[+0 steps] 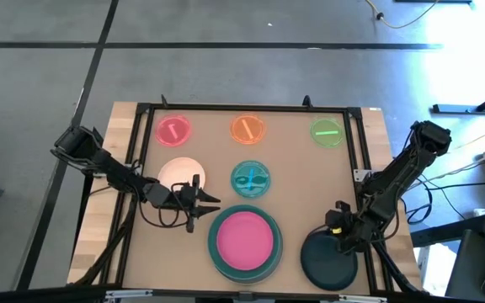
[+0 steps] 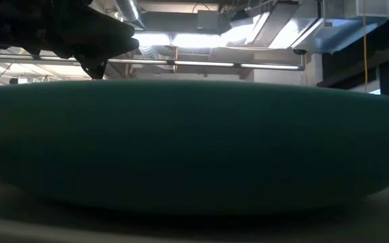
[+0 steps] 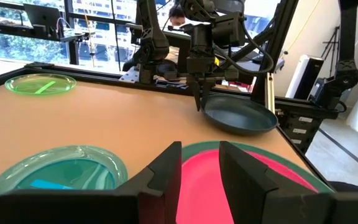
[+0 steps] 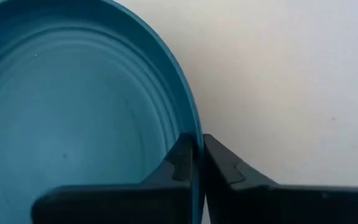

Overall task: Stack plastic plates
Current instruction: Stack the black plate on top of the pink plate

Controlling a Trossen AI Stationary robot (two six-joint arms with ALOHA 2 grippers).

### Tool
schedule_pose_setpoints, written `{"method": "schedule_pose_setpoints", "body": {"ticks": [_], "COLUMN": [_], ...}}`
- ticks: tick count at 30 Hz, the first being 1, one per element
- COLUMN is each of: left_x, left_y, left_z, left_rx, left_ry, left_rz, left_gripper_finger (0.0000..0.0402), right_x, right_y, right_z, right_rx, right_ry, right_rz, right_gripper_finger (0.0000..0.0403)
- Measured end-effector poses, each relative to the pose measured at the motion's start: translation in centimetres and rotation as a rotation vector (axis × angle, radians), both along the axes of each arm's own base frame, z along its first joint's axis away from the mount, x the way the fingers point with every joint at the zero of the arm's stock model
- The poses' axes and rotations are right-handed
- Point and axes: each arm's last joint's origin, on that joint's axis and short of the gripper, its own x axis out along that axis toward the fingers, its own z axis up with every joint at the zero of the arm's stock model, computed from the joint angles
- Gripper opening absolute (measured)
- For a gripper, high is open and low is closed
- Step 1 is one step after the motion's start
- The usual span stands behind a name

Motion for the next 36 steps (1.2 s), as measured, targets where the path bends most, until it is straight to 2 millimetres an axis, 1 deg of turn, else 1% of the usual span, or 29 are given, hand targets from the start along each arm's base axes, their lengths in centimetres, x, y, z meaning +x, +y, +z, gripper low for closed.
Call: {"method": "schedule_pose_setpoints", "body": {"ticks": [3, 9, 13, 18, 21, 25, 30, 36], "left_x": [0.0, 0.1, 0.1, 0.1, 0.0, 0.0, 0.0, 0.0], "left_y": [0.0, 0.1, 0.1, 0.1, 0.1, 0.1, 0.1, 0.1], "left_z": [0.0, 0.0, 0.0, 0.0, 0.0, 0.0, 0.0, 0.0], "left_rx": [0.001, 0.001, 0.0, 0.0, 0.0, -0.001, -0.002, -0.002], "left_ry": [0.0, 0.0, 0.0, 0.0, 0.0, 0.0, 0.0, 0.0], "left_rz": [0.0, 0.006, 0.005, 0.005, 0.005, 0.004, 0.004, 0.004], "left_gripper_finger": [0.0101, 0.0101, 0.0101, 0.0101, 0.0101, 0.0101, 0.0101, 0.0101], "right_x": [0.0, 0.0, 0.4, 1.0, 1.4, 2.5, 4.2, 6.6], "right_y": [0.0, -0.1, 0.1, 0.6, 0.8, 0.5, -0.5, -1.4], "right_z": [0.0, 0.5, 1.9, 4.1, 5.0, 5.8, 6.1, 6.9], "right_rx": [-0.005, 0.023, 0.038, 0.028, 0.015, 0.04, 0.05, 0.054], "right_ry": [0.001, -0.028, -0.112, -0.253, -0.309, -0.349, -0.392, -0.515], "right_rz": [0.002, -0.003, -0.022, -0.044, -0.054, -0.116, -0.199, -0.247], "right_gripper_finger": [0.0016, 0.0004, 0.0003, 0.0004, 0.0002, 0.0003, 0.0005, 0.0005]}}
